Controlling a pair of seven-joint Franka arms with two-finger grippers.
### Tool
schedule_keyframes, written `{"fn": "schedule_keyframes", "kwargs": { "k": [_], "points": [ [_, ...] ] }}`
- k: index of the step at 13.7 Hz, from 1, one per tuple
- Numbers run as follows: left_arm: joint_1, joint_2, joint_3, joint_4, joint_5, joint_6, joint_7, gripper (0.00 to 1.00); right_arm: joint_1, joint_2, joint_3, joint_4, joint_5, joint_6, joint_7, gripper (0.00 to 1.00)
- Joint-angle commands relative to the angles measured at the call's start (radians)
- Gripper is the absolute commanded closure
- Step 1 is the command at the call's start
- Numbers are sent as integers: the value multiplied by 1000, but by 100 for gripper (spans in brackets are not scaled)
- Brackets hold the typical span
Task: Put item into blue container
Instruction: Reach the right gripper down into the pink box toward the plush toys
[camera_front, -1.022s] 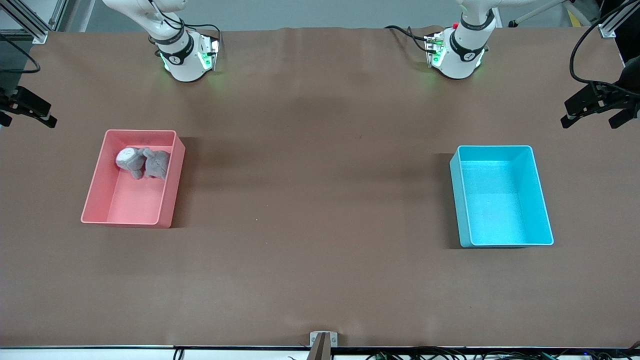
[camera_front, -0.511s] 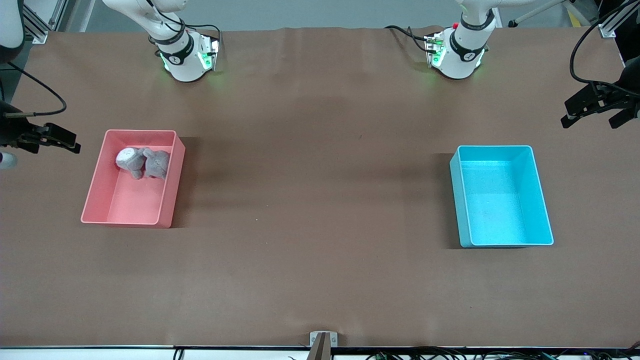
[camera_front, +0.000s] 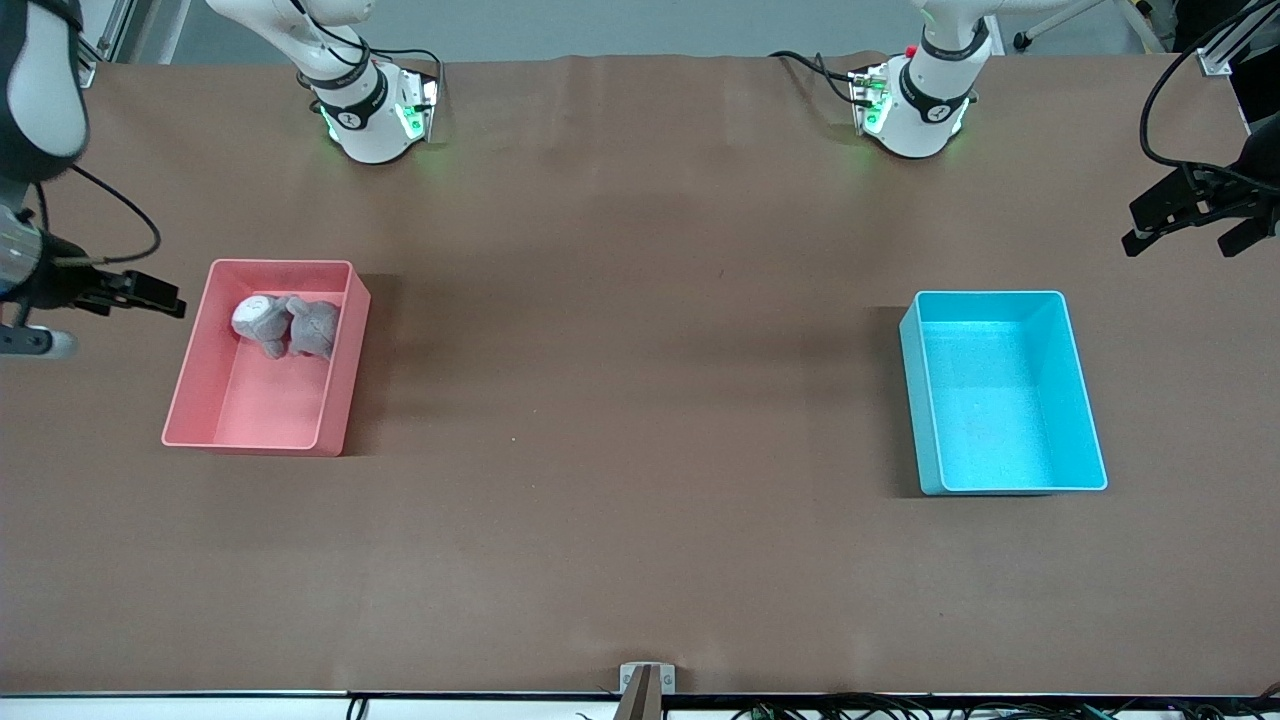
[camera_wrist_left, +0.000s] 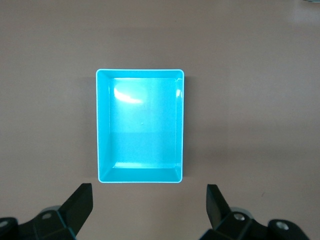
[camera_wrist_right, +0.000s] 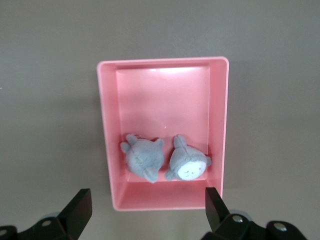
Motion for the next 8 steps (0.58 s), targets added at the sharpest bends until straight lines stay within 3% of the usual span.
{"fn": "schedule_keyframes", "kwargs": {
  "k": [1, 8],
  "points": [
    [7, -12, -2, 0, -5, -3, 17, 0, -47, -41, 11, -154, 0, 111, -8, 0],
    [5, -12, -2, 0, -3, -3, 17, 0, -103, -54, 10, -417, 2, 372, -1, 0]
  ]
}}
